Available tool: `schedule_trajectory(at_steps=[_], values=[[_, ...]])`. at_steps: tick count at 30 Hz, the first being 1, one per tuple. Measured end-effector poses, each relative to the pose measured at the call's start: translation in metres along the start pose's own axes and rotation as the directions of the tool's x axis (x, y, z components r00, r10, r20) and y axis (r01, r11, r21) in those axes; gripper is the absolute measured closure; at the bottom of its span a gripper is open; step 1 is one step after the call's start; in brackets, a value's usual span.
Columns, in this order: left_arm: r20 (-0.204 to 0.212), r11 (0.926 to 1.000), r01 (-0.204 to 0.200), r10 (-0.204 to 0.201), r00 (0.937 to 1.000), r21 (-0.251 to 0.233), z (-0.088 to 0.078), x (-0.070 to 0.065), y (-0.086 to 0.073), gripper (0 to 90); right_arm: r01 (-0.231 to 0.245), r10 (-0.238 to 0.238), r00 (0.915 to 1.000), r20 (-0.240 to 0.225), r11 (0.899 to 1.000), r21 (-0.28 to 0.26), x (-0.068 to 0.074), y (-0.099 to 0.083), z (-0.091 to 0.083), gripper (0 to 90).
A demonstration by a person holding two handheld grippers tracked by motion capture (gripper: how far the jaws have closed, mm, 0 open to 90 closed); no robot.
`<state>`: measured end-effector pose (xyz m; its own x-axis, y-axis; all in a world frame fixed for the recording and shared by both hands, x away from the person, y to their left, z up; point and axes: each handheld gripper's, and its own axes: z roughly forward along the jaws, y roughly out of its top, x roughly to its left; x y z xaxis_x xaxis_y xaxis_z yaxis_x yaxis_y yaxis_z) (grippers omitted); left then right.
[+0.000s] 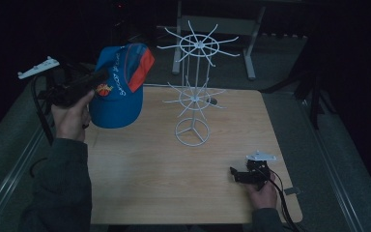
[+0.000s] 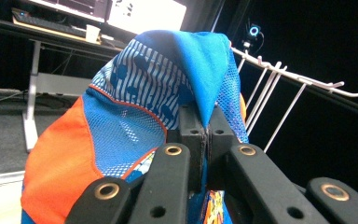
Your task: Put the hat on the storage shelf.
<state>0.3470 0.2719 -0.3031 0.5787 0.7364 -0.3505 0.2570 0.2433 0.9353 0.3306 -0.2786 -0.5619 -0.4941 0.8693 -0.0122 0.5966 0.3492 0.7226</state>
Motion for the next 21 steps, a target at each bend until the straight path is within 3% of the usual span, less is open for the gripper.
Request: schedule_trajectory(at_steps=[21], values=[[0.009,0.9984,0.028,-0.028,0.9996,-0.049,-0.003,-0.008,0.011,89.6,0.0,0.0,1.0,0.0,1.0,0.0,0.0,0.0,0.0,12.8]])
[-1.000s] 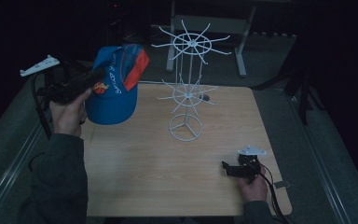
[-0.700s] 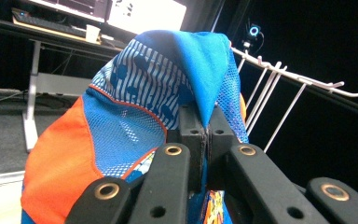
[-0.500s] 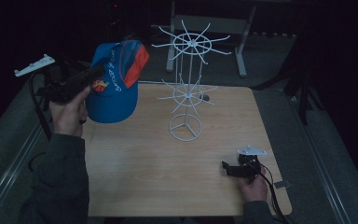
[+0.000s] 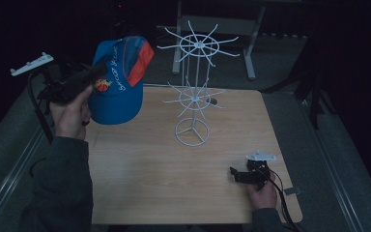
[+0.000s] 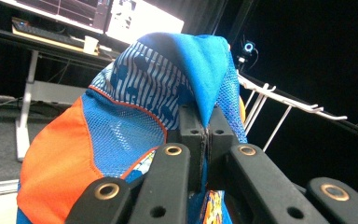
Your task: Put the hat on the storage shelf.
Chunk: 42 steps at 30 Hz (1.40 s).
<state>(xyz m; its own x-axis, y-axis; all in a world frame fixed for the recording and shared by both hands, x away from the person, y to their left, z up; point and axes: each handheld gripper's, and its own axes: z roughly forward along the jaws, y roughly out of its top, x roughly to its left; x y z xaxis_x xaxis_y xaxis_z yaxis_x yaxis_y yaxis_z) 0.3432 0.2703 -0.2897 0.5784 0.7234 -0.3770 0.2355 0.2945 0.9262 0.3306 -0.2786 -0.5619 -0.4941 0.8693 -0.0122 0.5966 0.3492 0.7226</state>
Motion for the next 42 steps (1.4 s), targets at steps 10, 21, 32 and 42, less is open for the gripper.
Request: schedule_trajectory(at_steps=[10,21,32,42], values=[[-0.014,1.0,-0.005,0.005,0.9999,0.001,0.0,-0.001,0.004,89.6,0.0,0.0,1.0,0.0,1.0,0.0,0.0,0.0,0.0,12.7],[-0.006,0.9999,0.003,-0.003,1.0,-0.013,0.003,-0.004,0.011,89.6,0.0,0.0,1.0,0.0,1.0,0.0,0.0,0.0,0.0,12.7],[0.03,0.9992,0.026,-0.025,0.9993,-0.03,0.007,-0.006,0.011,89.6,0.001,-0.001,1.0,0.0,1.0,0.0,0.0,0.0,0.0,12.7],[0.085,0.9971,0.052,-0.047,0.9953,-0.055,0.008,-0.006,0.01,89.6,0.002,-0.002,1.0,0.0,1.0,0.001,0.0,0.0,0.0,12.7]])
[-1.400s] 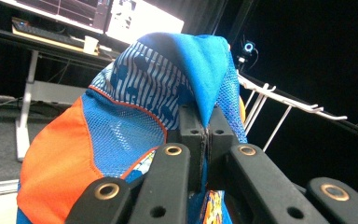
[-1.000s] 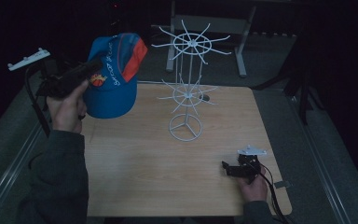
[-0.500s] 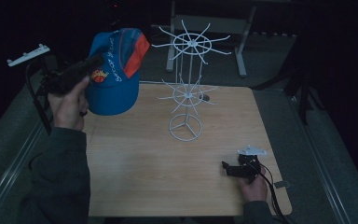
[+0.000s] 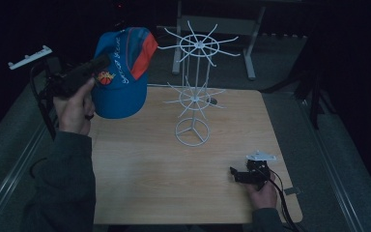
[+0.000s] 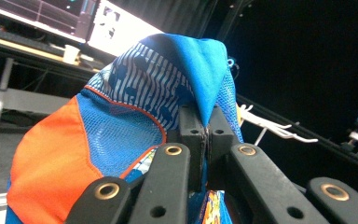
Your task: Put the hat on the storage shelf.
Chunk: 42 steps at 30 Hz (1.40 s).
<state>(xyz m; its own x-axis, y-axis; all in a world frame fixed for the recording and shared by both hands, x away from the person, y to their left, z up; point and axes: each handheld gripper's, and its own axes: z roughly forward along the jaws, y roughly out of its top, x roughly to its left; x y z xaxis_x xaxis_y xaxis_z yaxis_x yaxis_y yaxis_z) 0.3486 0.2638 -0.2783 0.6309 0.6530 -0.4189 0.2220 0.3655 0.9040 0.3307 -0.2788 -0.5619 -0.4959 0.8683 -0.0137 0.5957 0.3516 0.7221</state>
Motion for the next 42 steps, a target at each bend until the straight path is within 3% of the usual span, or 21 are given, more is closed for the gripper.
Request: schedule_trajectory(at_steps=[8,9,11,17,22,25,26,27,29,30,32,36,38,39,42], values=[[0.082,0.9997,0.019,-0.017,0.9965,-0.014,0.0,0.0,-0.002,89.6,0.0,0.0,1.0,0.001,1.0,0.001,0.0,0.0,0.0,12.7],[0.114,0.9998,0.02,-0.019,0.9933,-0.006,0.0,0.0,-0.004,89.6,-0.001,0.001,1.0,0.0,1.0,0.001,0.0,0.0,0.0,12.7],[0.138,0.9998,0.018,-0.018,0.9902,0.007,0.002,0.0,-0.006,89.6,-0.001,0.001,1.0,0.0,1.0,0.0,0.0,0.0,0.0,12.7],[0.176,0.9996,-0.006,0.001,0.9844,0.028,0.004,-0.001,-0.01,89.6,-0.002,0.002,1.0,0.0,1.0,0.0,0.0,0.0,0.0,12.8],[0.218,0.9995,-0.008,0.0,0.9759,0.032,0.003,0.0,-0.012,89.6,-0.003,0.003,1.0,-0.001,1.0,0.0,0.0,0.0,0.0,12.7],[0.23,0.9973,-0.031,0.015,0.9731,0.066,0.004,0.001,-0.015,89.6,-0.004,0.004,1.0,-0.001,1.0,-0.001,0.0,0.0,0.0,12.7],[0.232,0.9954,-0.045,0.024,0.9725,0.085,0.005,0.0,-0.016,89.6,-0.003,0.003,1.0,0.0,1.0,0.0,0.0,0.0,0.0,12.7],[0.228,0.9888,-0.08,0.05,0.9723,0.126,0.007,-0.001,-0.02,89.5,-0.004,0.004,1.0,-0.001,1.0,0.0,0.0,0.0,0.0,12.7],[0.226,0.9849,-0.093,0.059,0.9725,0.146,0.008,-0.001,-0.022,89.5,-0.005,0.005,1.0,0.0,1.0,0.001,0.0,0.0,0.0,12.7],[0.219,0.9767,-0.116,0.075,0.9729,0.181,0.011,-0.002,-0.025,89.5,-0.004,0.004,1.0,-0.001,1.0,0.0,0.0,0.0,0.0,12.7],[0.211,0.9674,-0.133,0.086,0.9736,0.216,0.014,-0.002,-0.029,89.5,-0.004,0.004,1.0,0.0,1.0,0.0,0.0,0.0,0.0,12.7],[0.195,0.9594,-0.128,0.08,0.9776,0.251,0.017,0.003,-0.038,89.4,-0.003,0.003,1.0,0.0,1.0,0.0,0.0,0.0,0.0,12.7],[0.174,0.9489,-0.125,0.076,0.9818,0.29,0.019,0.008,-0.044,89.3,-0.004,0.004,1.0,0.0,1.0,0.0,0.0,0.0,0.0,12.7],[0.154,0.9402,-0.127,0.081,0.9847,0.316,0.021,0.011,-0.049,89.2,-0.005,0.005,1.0,-0.001,1.0,0.0,0.0,0.0,0.0,12.7],[0.145,0.9365,-0.118,0.074,0.9867,0.33,0.023,0.014,-0.053,87.8,-0.004,0.004,1.0,0.0,1.0,0.0,0.0,0.0,0.0,12.7]])
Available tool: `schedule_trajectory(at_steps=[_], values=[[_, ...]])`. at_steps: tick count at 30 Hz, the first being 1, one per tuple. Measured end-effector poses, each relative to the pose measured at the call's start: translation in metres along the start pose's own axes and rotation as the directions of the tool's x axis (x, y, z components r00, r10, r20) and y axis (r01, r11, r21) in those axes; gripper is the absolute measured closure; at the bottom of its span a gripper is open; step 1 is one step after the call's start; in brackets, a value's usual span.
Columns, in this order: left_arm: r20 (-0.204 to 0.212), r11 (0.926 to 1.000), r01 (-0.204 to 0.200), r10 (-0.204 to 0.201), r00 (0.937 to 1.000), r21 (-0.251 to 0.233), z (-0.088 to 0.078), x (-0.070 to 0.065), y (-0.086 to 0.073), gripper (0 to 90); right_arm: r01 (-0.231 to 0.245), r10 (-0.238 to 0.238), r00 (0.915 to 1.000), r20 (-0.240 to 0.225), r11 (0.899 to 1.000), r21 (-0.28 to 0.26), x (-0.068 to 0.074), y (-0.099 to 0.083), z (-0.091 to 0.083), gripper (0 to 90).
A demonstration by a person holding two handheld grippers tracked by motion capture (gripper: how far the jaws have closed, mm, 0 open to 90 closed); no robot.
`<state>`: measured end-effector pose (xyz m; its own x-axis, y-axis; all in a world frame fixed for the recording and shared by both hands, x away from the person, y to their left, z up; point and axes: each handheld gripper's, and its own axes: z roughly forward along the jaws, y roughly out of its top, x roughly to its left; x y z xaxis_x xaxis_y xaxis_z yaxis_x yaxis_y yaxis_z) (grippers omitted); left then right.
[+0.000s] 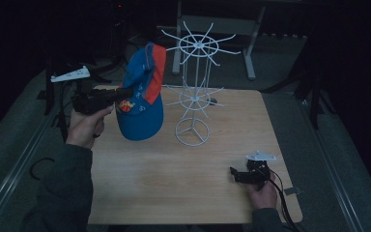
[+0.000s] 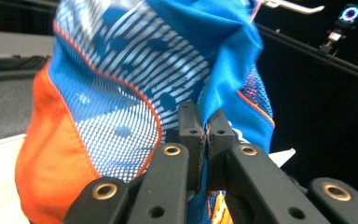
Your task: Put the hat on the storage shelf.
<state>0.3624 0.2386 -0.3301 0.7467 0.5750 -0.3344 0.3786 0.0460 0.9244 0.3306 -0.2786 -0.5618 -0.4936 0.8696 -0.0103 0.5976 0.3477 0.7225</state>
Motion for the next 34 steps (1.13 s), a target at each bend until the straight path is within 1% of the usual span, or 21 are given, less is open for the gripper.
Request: schedule_trajectory(at_steps=[1,2,3,4,6,9,15,19,20,23,24,27,28,29,32,34], values=[[-0.011,1.0,0.004,-0.004,0.9999,0.007,0.001,0.001,-0.001,87.8,0.0,0.0,1.0,0.0,1.0,0.0,0.0,0.0,0.0,12.7],[-0.017,0.9999,0.005,-0.005,0.9998,0.014,0.002,0.002,-0.002,82.9,0.0,0.0,1.0,0.0,1.0,0.0,0.0,0.0,0.0,12.8],[-0.024,0.9996,0.012,-0.011,0.9997,0.026,0.003,0.004,-0.004,80.4,0.0,0.0,1.0,0.0,1.0,0.0,0.0,0.0,0.0,12.7],[-0.024,0.9996,0.012,-0.011,0.9997,0.026,0.003,0.004,-0.004,78.1,-0.001,0.001,1.0,0.0,1.0,0.0,0.0,0.0,0.0,12.8],[-0.034,0.9991,0.005,-0.003,0.9994,0.043,0.005,0.003,-0.005,77.1,0.0,0.0,1.0,0.0,1.0,0.0,0.0,0.0,0.0,12.8],[-0.027,0.9993,0.007,-0.006,0.9996,0.035,0.007,0.003,-0.005,74.9,0.002,-0.002,1.0,0.0,1.0,0.0,0.0,0.0,0.0,12.7],[-0.037,0.9986,0.009,-0.007,0.9993,0.052,0.011,0.002,-0.006,61.5,0.001,-0.001,1.0,0.001,1.0,0.0,0.0,0.0,0.0,12.7],[-0.07,0.9973,-0.005,0.01,0.9975,0.073,0.012,0.002,-0.007,58.3,0.001,-0.001,1.0,0.001,1.0,0.0,0.0,0.0,0.0,12.8],[-0.07,0.9973,-0.005,0.01,0.9975,0.073,0.012,0.002,-0.007,58.0,0.001,-0.001,1.0,0.001,1.0,0.0,0.0,0.0,0.0,12.8],[-0.09,0.9963,-0.011,0.019,0.9958,0.085,0.012,0.001,-0.008,57.7,0.001,-0.001,1.0,0.001,1.0,0.0,0.0,0.0,0.0,12.7],[-0.104,0.996,-0.014,0.023,0.9943,0.088,0.011,0.0,-0.008,57.5,0.001,-0.001,1.0,0.001,1.0,0.0,0.0,0.0,0.0,12.7],[-0.114,0.9968,-0.012,0.021,0.9933,0.079,0.011,0.0,-0.01,57.4,0.001,-0.001,1.0,0.001,1.0,0.001,0.0,0.0,0.0,12.7],[-0.128,0.9966,-0.014,0.025,0.9915,0.081,0.01,0.0,-0.011,57.4,0.002,-0.002,1.0,0.001,1.0,0.001,0.0,0.0,0.0,12.7],[-0.152,0.996,-0.019,0.032,0.9879,0.088,0.01,0.0,-0.012,57.2,0.002,-0.002,1.0,0.001,1.0,0.0,0.0,0.0,0.0,12.7],[-0.227,0.9935,-0.024,0.049,0.9726,0.111,0.011,0.0,-0.017,56.9,0.001,-0.001,1.0,0.001,1.0,0.0,0.0,0.0,0.0,12.7],[-0.276,0.9917,-0.03,0.063,0.959,0.125,0.01,0.001,-0.021,56.8,0.001,-0.001,1.0,0.001,1.0,-0.001,0.0,0.0,0.0,12.8]])
